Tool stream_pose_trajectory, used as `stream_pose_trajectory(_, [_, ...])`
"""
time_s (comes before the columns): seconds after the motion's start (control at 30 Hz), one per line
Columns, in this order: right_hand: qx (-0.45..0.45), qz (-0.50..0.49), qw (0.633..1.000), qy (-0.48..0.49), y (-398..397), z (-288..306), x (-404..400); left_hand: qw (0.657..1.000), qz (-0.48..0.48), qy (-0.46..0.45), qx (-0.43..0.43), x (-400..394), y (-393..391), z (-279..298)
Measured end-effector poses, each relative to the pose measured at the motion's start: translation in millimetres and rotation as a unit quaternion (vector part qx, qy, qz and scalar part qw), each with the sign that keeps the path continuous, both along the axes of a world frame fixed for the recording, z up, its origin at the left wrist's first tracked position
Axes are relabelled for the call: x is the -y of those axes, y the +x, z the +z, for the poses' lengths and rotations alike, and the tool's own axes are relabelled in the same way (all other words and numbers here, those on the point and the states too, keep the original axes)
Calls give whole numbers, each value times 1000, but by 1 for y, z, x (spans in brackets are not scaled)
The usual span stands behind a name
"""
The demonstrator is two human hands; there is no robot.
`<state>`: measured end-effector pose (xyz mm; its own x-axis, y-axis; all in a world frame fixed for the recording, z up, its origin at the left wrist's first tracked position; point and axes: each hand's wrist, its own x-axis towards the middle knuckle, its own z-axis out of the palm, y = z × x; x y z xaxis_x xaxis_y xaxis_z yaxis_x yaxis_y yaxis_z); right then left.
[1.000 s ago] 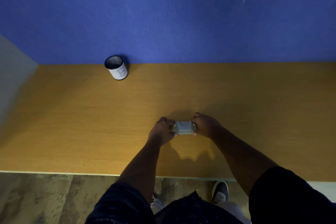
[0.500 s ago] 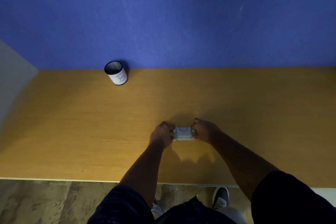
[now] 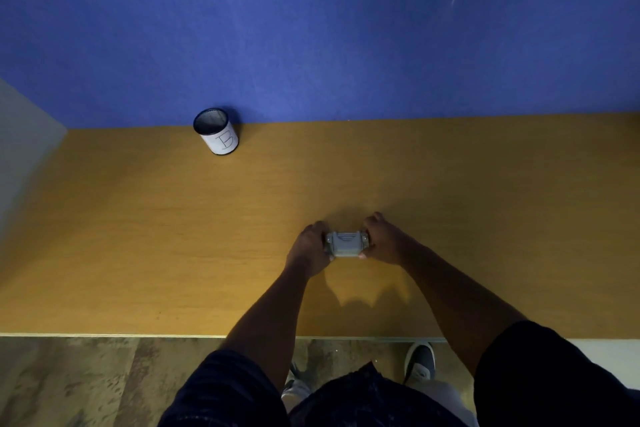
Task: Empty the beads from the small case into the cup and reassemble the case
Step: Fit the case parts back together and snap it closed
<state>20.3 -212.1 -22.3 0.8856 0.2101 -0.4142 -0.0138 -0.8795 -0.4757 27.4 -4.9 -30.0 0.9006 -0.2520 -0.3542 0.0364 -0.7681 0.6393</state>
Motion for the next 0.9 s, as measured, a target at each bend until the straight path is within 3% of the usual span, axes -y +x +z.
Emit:
stream_pose_trajectory(0.1, [-9,-43,998,35,-2,1,-2,999,-5,-27,-19,-3,3,2])
stream_pose_trajectory(0.23, [1,-112,987,112,-11,-4,-2,990,16,-91,-111,-9,7,4])
stream_pose_trajectory(0.43, [-115,-217,920,305,-19,-4,8,980,90,-136,-116,-15,-1,0])
stream_pose_trajectory(0.73, [-87,-258,903,332,-18,-5,4,964,117,-197,-136,-19,-2,3])
stream_pose_trajectory(0.9, [-71,-200,943,257,-14,-3,5,956,118,-214,-161,-15,-4,6])
